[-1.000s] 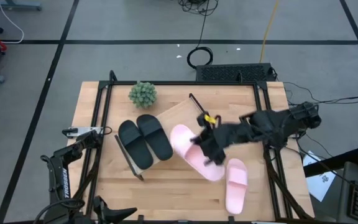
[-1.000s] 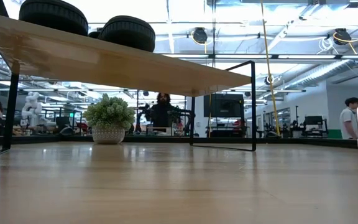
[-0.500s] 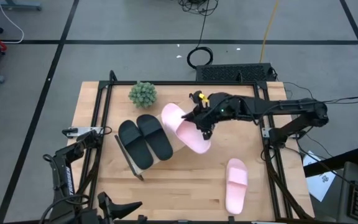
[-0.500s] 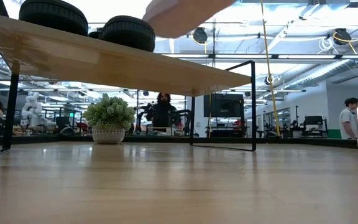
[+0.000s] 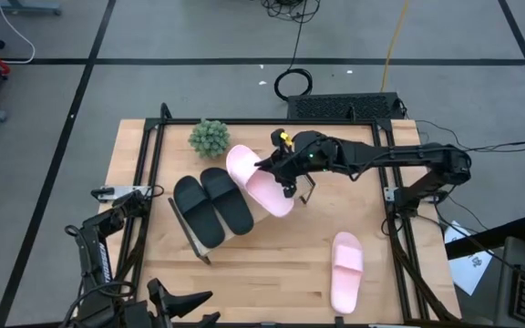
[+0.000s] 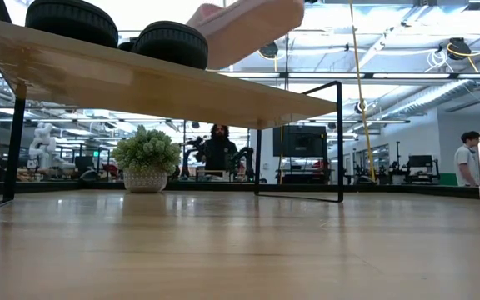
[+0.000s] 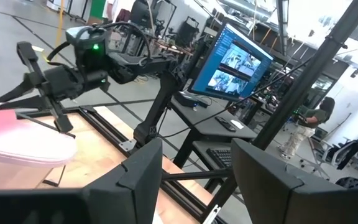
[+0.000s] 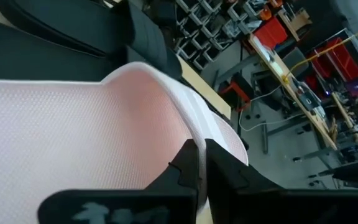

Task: Pick and place slides into the shelf
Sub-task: Put the left pink slide on the shelf

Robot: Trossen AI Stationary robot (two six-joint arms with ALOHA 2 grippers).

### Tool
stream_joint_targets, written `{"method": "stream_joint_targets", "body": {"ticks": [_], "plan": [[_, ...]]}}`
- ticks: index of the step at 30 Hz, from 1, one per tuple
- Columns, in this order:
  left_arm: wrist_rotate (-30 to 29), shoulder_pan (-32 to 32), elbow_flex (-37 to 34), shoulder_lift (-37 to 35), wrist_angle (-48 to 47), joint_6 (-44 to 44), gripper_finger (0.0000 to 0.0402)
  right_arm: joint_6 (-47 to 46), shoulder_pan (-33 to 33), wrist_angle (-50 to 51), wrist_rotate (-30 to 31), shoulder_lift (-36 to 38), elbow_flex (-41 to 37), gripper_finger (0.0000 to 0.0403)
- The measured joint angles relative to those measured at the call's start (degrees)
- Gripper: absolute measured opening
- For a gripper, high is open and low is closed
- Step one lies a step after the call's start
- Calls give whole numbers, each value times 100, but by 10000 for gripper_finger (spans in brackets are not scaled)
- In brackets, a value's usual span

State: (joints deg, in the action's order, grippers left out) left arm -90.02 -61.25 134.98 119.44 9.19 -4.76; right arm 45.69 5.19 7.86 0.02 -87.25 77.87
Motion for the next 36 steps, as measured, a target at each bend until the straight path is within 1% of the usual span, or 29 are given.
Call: {"method": "stream_joint_targets", "body": {"ticks": [10, 15, 21, 31, 36], "plan": [[0, 0, 0, 0, 3, -18, 191, -213, 234, -120, 13, -245, -4, 0], [0, 0, 0, 0, 7, 0, 191, -282, 241, -355, 178, -417, -40, 0], [0, 9, 0, 2, 9, -17, 191, -330, 237, -332, 187, -646, -79, 0], [0, 11, 0, 2, 7, 0, 191, -288, 145, -350, 779, -710, -79, 0], [0, 11, 1, 2, 8, 32, 191, -366, 117, -346, 765, -710, -79, 0]]}}
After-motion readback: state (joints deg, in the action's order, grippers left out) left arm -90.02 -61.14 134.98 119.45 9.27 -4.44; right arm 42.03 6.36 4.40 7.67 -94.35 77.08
